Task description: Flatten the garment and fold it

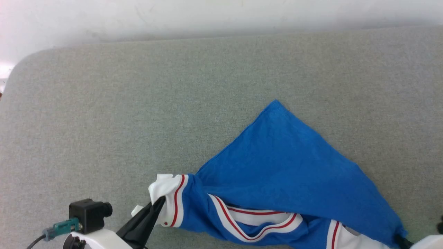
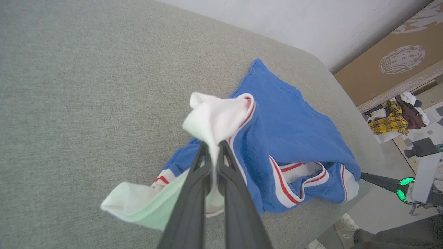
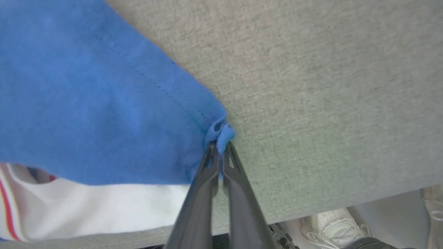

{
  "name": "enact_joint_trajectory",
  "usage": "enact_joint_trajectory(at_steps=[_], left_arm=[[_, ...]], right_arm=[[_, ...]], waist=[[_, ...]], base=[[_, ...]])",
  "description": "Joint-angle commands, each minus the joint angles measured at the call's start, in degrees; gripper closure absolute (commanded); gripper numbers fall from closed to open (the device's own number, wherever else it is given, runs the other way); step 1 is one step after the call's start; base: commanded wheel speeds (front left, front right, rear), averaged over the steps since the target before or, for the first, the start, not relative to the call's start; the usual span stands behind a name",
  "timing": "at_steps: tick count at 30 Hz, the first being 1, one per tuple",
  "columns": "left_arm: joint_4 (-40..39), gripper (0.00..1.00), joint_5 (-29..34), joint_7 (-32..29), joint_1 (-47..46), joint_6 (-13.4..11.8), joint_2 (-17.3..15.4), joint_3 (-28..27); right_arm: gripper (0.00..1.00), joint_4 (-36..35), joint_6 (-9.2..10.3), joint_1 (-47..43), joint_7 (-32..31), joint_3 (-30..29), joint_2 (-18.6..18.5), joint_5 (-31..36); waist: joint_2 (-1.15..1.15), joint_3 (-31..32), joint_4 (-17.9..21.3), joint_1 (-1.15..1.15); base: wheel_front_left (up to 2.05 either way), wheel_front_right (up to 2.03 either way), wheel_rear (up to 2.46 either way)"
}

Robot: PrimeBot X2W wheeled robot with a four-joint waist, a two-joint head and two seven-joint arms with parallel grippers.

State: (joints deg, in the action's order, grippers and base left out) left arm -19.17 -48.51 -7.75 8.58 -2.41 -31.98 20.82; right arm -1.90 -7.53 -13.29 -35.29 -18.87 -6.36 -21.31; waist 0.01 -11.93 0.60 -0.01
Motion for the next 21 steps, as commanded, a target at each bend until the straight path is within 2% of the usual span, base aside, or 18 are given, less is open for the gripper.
enact_joint_trajectory(at_steps=[1, 5, 6, 7, 10, 11, 12, 17, 21], left_arm=[[-0.2, 1.0, -0.4, -0.1, 1.0, -0.5, -0.2, -0.2], [-0.3, 1.0, -0.6, -0.6, 1.5, -0.9, -0.1, 0.3], [-0.4, 1.0, -0.6, -0.7, 1.5, -0.9, 0.0, 0.4], [-0.4, 1.0, -0.6, -0.8, 1.6, -1.0, 0.0, 0.6], [-0.5, 1.0, -0.5, -1.1, 1.4, -0.9, 0.1, 1.0], [-0.6, 1.0, -0.5, -1.1, 1.2, -0.7, 0.3, 1.4], [-0.6, 1.0, -0.5, -1.1, 1.2, -0.7, 0.3, 1.4], [-0.6, 1.0, 0.0, -0.8, 0.1, 0.0, 0.8, 2.3], [-0.3, 1.0, 0.5, -0.3, -1.1, 0.8, 1.7, 3.2]], right_arm=[[1.0, 3.1, 0.04, 2.0, 2.7, 1.7, 0.4, 0.7], [1.0, 9.8, 0.04, 4.2, 7.0, 5.0, 0.1, 1.7], [0.58, 10.3, 0.04, 4.5, 7.9, 5.2, -0.2, 1.4], [0.0, 10.3, 0.04, 4.6, 8.4, 5.3, -0.9, 1.4], [0.0, 8.5, 0.04, 4.0, 8.5, 4.9, -2.8, 1.2], [0.0, 4.3, 0.04, 3.1, 7.5, 4.1, -4.7, 0.1], [0.0, 4.3, 0.04, 3.1, 7.5, 4.1, -4.7, 0.1], [0.0, -11.2, 0.04, 2.4, 0.2, 1.6, -9.5, -3.4], [0.0, -19.8, 0.04, 8.1, -5.4, 3.0, -11.7, -4.2]], waist=[[-0.01, 1.0, 0.0, 0.01], [-0.01, 2.2, -0.2, 0.01], [-0.01, 2.4, -0.3, 0.01], [-0.01, 2.6, -0.4, 0.01], [-0.01, 2.9, -1.0, 0.01], [-0.01, 2.9, -1.6, 0.01], [-0.01, 2.9, -1.6, 0.01], [-0.01, 2.1, -3.5, 0.01], [-0.01, 0.8, -4.9, 0.01]], base=[[0.0, 0.0, 0.0], [0.0, 0.0, 0.0], [0.0, 0.0, 0.0], [0.0, 0.0, 0.0], [0.0, 0.0, 0.0], [0.0, 0.0, 0.0], [0.0, 0.0, 0.0], [0.0, 0.0, 0.0], [0.0, 0.0, 0.0]])
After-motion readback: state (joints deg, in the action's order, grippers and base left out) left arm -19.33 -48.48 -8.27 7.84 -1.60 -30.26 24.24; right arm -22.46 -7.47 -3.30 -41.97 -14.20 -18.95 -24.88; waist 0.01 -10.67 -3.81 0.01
